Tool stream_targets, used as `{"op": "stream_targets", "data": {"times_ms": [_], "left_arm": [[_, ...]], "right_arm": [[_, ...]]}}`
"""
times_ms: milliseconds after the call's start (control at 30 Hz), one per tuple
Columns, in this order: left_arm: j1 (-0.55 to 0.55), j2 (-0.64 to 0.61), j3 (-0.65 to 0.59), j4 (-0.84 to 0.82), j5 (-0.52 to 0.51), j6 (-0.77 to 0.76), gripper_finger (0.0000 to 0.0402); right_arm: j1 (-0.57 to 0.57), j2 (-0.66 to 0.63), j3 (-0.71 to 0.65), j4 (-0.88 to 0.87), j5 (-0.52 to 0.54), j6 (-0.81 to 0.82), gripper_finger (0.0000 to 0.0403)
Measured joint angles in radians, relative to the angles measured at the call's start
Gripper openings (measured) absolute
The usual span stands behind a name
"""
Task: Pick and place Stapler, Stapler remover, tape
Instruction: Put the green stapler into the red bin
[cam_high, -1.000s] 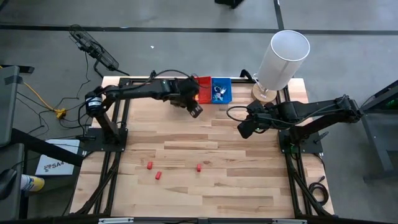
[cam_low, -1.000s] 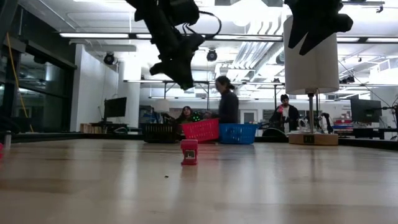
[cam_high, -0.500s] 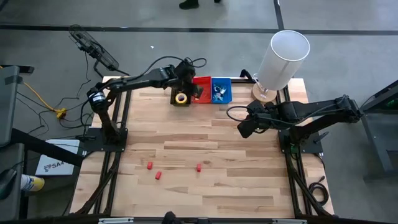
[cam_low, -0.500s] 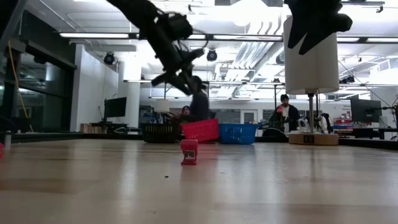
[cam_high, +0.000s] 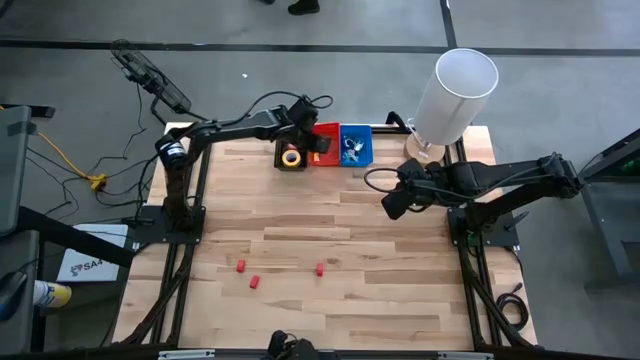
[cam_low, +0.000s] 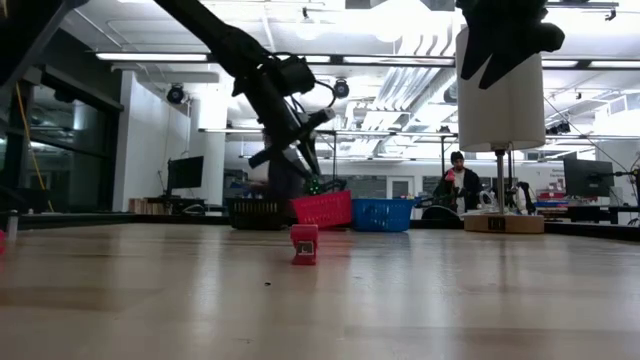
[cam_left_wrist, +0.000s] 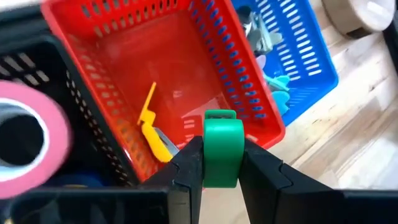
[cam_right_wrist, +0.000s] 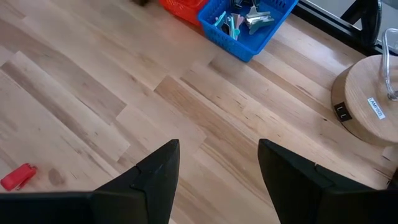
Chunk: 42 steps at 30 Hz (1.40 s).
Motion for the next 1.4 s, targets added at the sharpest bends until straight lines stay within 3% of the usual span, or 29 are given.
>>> {"op": "stream_targets", "data": {"times_ms": [367,1200,1400], "left_arm": [[0.007,0.014,0.000,0.023,-0.076,-0.081,0.0078],[0.012,0.082,0.001,0.075,0.004,-0.191,0.0079],[0.012,0.082,0.001,0.072,0.007,-0.186,0.0109]], "right_arm": [[0.000,0.000,0.000,0.000,0.007,0.003,0.0208],[-0.013,0.000,0.000,-0.001,-0.002,-0.022,0.0208],[-0.013,0.000,0.000,-0.001,-0.004,-0.023,0.0208]]}}
